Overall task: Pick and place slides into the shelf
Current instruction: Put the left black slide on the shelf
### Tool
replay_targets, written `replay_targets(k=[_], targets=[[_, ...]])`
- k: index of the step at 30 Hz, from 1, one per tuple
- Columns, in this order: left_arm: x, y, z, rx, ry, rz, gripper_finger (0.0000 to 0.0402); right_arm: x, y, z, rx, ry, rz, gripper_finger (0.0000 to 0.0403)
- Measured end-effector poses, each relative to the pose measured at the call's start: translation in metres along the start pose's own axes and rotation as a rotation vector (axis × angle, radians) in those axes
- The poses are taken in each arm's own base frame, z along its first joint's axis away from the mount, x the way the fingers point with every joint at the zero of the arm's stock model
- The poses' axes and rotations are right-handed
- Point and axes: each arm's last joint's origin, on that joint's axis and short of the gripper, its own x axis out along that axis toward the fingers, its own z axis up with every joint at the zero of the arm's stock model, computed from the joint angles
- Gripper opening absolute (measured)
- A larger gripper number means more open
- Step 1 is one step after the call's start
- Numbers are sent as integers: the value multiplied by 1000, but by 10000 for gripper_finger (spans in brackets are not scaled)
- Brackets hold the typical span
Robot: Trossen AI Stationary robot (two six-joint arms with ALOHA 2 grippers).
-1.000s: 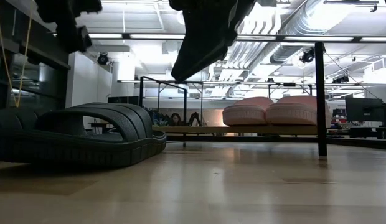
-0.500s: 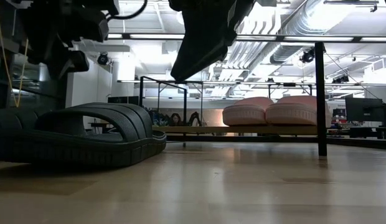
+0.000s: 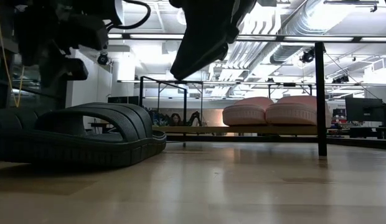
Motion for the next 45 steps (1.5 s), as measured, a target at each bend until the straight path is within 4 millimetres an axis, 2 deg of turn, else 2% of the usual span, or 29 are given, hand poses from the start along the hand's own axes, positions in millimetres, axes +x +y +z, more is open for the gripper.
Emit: replay_targets(k=[5,10,15,31,45], targets=[[17,-2,-5,2,48,-24,204,-1,6,-1,-9,-8,11,108],[24,-6,-4,14,49,54,204,-1,6,0,-6,-20,15,108],[28,-10,4,30,9,27,204,-1,7,3,-1,-41,20,108],[56,1,17,2,124,36,204,-2,8,3,0,-40,57,108],[60,-1,20,24,135,-58,204,-2,8,3,0,-41,56,108]])
